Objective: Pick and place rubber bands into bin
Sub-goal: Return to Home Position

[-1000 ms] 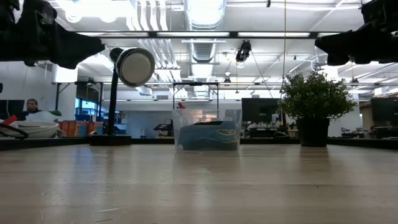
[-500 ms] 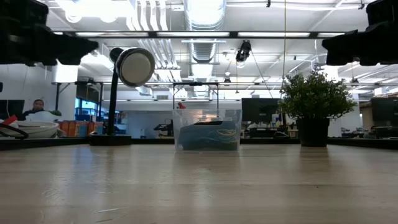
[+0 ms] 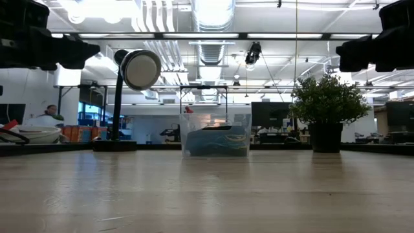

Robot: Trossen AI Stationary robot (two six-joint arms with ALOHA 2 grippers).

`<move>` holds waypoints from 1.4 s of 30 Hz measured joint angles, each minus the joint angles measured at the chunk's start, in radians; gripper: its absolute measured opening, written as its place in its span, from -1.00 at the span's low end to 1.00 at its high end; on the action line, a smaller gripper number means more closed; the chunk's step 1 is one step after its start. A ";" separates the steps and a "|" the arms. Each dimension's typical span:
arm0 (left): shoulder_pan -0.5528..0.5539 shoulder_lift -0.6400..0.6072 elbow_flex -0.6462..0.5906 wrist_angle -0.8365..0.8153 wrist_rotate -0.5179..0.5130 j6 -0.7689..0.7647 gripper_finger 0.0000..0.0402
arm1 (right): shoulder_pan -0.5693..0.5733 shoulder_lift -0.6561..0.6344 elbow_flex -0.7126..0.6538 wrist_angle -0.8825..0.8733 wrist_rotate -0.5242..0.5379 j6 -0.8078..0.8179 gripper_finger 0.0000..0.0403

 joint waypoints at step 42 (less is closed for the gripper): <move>0.000 0.030 0.000 0.019 -0.001 -0.003 -0.26 | 0.000 0.000 0.000 -0.006 0.001 0.009 -0.66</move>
